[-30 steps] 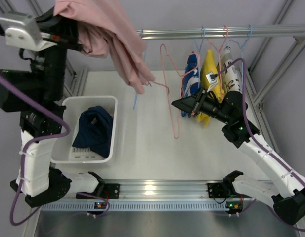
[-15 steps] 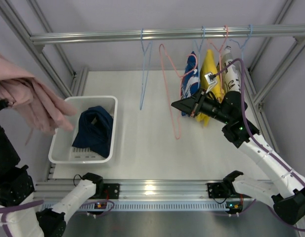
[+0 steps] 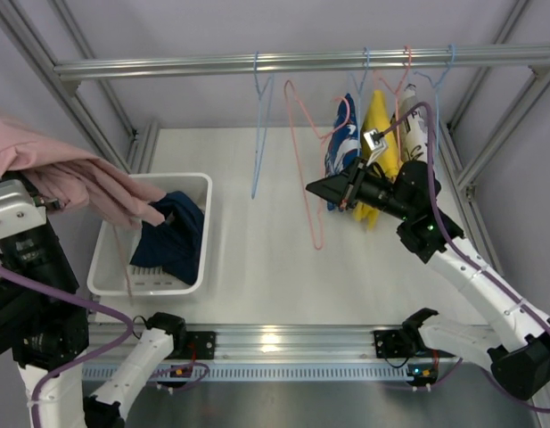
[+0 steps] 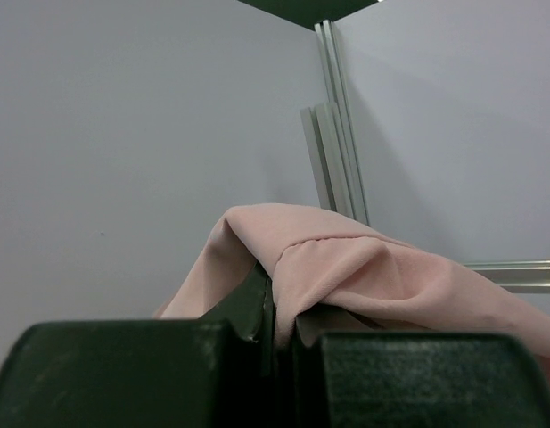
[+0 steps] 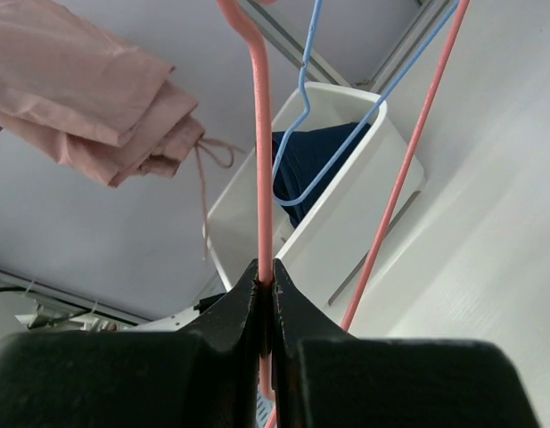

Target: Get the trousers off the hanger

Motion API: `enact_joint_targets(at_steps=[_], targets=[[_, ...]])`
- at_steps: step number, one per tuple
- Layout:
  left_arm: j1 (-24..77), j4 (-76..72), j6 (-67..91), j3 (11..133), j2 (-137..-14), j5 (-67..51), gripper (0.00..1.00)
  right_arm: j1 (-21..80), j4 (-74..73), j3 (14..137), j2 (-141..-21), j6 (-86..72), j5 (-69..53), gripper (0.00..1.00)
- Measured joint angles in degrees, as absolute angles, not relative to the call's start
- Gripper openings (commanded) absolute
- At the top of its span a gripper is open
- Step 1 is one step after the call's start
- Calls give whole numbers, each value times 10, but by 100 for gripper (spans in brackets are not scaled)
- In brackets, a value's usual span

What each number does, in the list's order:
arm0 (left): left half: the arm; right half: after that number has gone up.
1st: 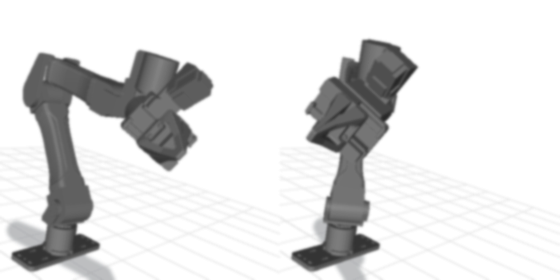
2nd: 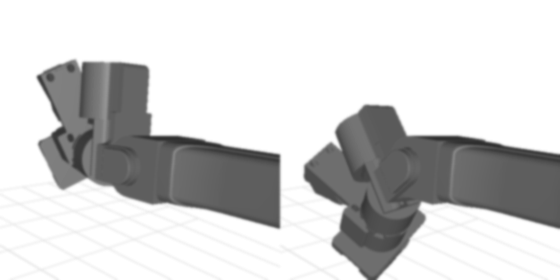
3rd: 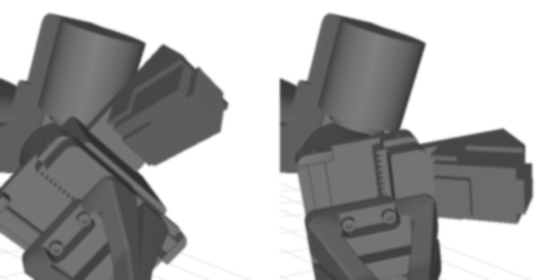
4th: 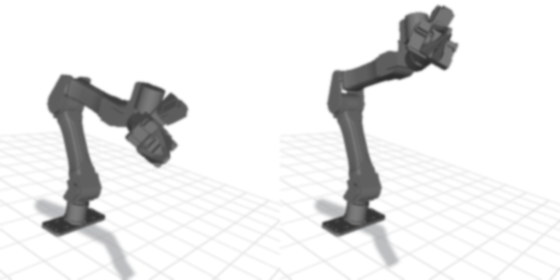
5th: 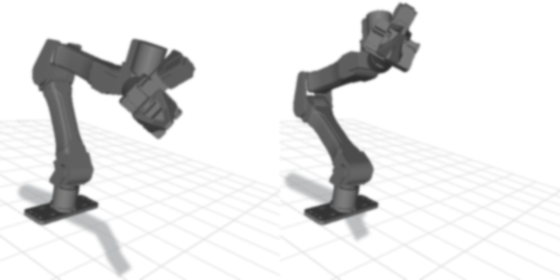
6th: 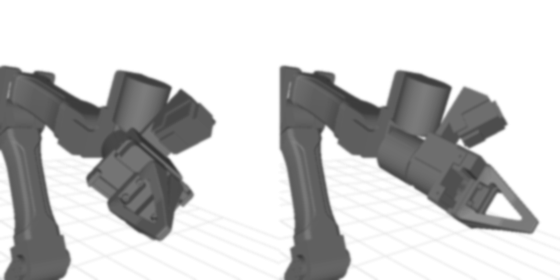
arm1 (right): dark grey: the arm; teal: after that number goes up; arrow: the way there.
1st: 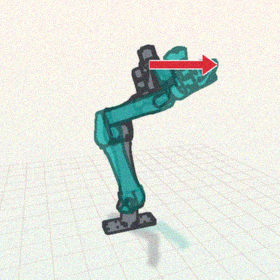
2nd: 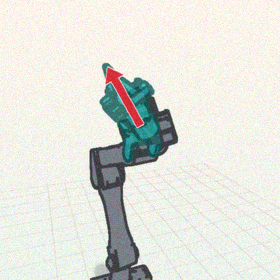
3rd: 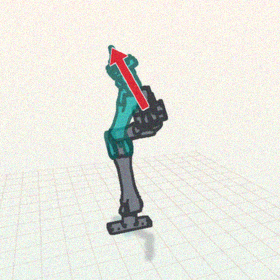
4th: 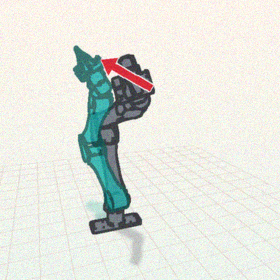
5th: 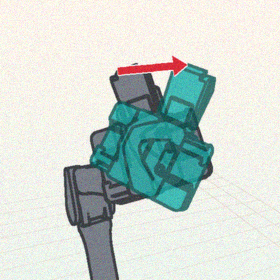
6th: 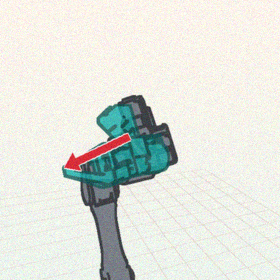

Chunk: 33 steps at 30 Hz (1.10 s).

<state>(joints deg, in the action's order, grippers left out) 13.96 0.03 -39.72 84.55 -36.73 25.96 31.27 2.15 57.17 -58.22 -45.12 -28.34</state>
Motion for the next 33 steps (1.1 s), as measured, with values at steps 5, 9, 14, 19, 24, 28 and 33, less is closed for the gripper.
enact_joint_targets(at_steps=[5, 9, 14, 19, 24, 28, 33], targets=[[139, -4, -405, 875, -394, 266, 0, 318, 22, 573, -594, -451, -284, 0], [145, -24, -404, 954, -460, 263, 0, 319, 22, 576, -602, -451, -284, 0], [147, -35, -404, 990, -506, 249, 0, 322, 21, 580, -606, -451, -284, 0], [147, -35, -407, 968, -504, 250, 0, 322, 22, 588, -606, -451, -284, 0], [147, -34, -407, 895, -454, 266, 0, 322, 22, 589, -606, -452, -284, 0], [147, -32, -407, 843, -413, 281, 0, 322, 22, 589, -606, -452, -284, 0], [147, -13, -404, 804, -377, 295, 0, 322, 22, 589, -606, -452, -284, 0]])
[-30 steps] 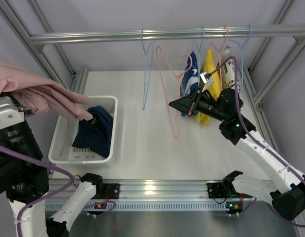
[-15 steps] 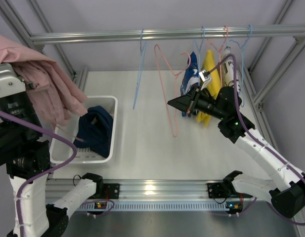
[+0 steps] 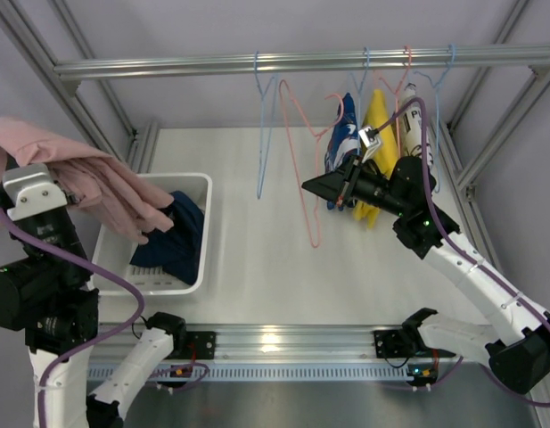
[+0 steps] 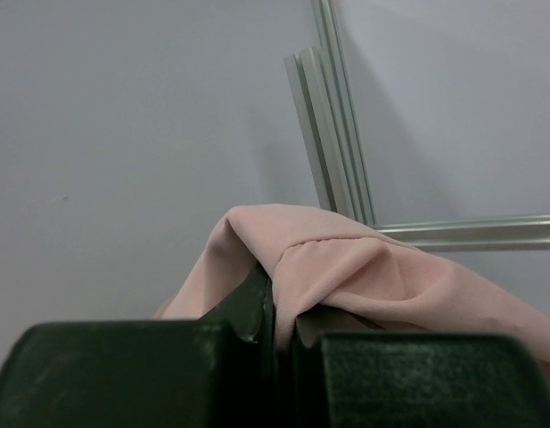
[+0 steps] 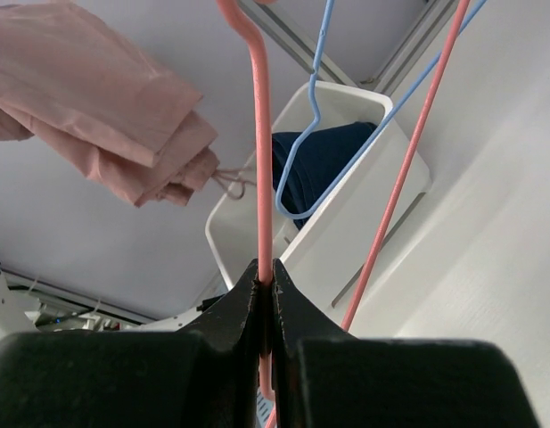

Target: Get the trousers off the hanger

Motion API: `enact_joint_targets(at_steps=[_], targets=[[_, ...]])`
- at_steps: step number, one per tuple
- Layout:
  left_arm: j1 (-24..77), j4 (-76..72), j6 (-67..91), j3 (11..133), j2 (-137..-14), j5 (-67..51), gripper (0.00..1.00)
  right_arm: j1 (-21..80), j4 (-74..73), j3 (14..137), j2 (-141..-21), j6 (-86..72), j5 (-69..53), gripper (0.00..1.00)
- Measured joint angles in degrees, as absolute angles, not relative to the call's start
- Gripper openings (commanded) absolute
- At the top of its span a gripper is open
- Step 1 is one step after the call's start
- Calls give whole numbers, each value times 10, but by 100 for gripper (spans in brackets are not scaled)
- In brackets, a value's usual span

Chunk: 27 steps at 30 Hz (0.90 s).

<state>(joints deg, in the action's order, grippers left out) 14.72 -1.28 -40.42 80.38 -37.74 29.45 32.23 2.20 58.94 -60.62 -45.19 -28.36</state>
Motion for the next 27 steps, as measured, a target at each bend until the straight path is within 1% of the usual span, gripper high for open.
enact_joint_targets(at_steps=[5, 16, 27], targets=[[147, 35, -391, 769, -349, 317, 0, 322, 22, 589, -606, -452, -284, 0], [147, 185, -315, 619, -261, 329, 0, 322, 22, 589, -606, -452, -284, 0], [147, 284, -171, 548, -257, 296, 0, 322, 21, 589, -606, -451, -283, 0]])
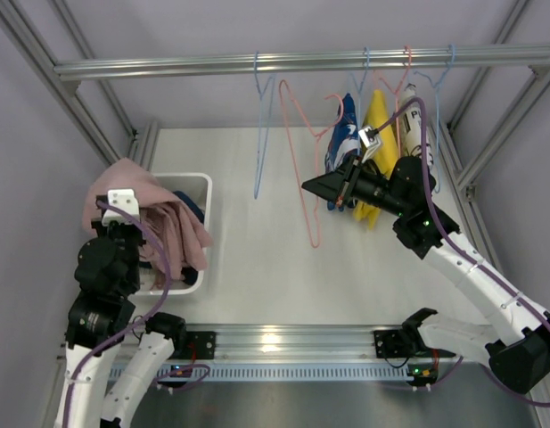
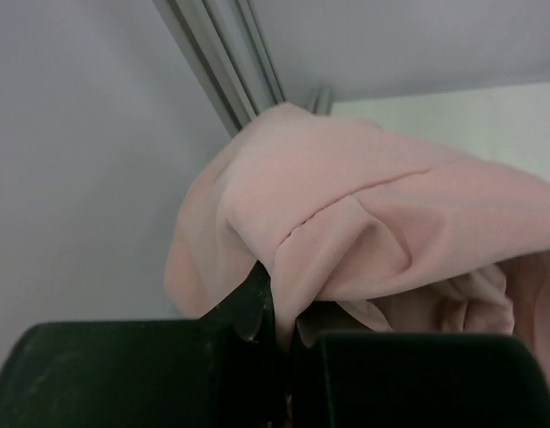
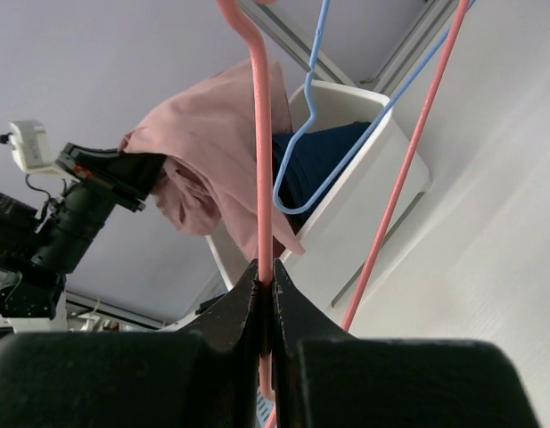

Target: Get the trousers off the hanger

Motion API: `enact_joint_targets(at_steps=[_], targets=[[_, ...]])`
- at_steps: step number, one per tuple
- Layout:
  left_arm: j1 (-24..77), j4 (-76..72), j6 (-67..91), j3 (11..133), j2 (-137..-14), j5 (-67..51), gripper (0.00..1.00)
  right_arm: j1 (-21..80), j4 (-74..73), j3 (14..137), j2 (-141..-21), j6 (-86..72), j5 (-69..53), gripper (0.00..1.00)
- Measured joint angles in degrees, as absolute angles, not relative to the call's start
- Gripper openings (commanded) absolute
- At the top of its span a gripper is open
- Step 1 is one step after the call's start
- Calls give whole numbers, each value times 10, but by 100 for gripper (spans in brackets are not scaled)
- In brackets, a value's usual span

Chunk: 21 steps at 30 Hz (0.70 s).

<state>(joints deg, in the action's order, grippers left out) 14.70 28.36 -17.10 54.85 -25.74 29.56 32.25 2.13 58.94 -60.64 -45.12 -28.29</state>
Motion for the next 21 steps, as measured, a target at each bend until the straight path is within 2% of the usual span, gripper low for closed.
enact_joint_targets(at_steps=[11, 21], targets=[[143, 458, -86, 529, -270, 276, 0, 322, 20, 589, -606, -446, -281, 0], [142, 575, -137, 509, -389, 219, 0, 322, 20, 589, -607, -445, -281, 0]])
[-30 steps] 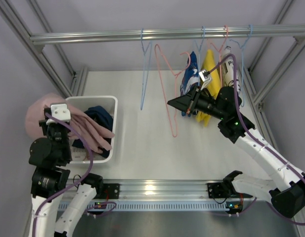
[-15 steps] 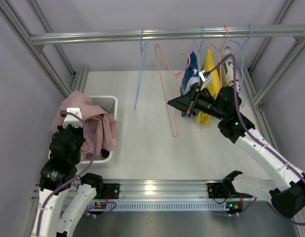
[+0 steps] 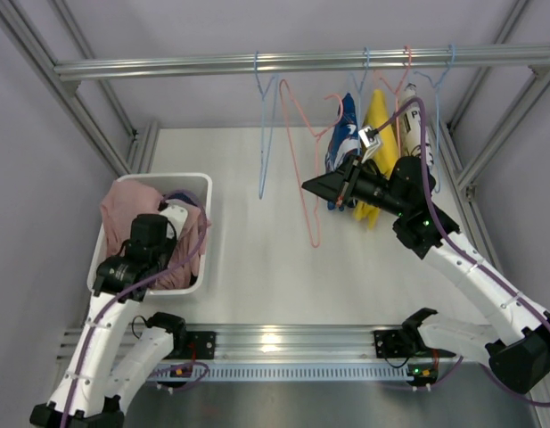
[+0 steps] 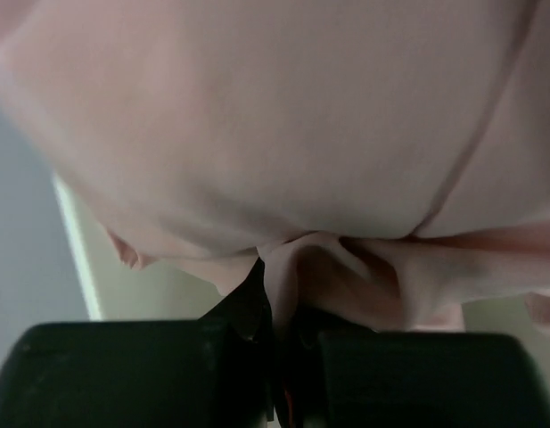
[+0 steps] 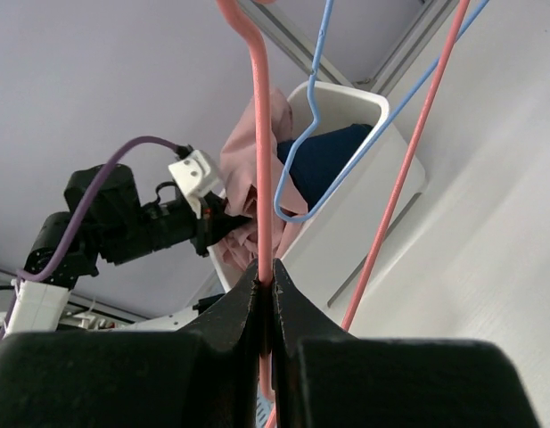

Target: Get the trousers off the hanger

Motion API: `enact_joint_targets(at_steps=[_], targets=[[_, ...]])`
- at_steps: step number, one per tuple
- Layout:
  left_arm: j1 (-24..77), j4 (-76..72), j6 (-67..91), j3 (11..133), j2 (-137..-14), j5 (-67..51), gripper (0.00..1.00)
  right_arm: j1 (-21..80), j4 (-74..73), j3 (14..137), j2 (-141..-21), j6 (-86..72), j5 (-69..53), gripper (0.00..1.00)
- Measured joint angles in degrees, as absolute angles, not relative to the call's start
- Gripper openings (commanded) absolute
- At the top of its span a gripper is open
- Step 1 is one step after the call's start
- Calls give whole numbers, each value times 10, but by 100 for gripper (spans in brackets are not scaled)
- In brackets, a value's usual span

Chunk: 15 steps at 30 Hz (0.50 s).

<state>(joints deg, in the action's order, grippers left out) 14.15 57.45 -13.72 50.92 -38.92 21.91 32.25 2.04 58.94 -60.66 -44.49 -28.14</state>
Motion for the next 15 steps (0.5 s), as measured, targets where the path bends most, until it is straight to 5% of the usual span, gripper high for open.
enact_joint_targets(at_steps=[7, 15], targets=[[110, 589, -186, 466, -446, 151, 0, 323, 20, 589, -607, -439, -281, 0], [-130, 585, -311, 481, -586, -12, 6, 323, 18, 590, -607, -434, -282, 0]])
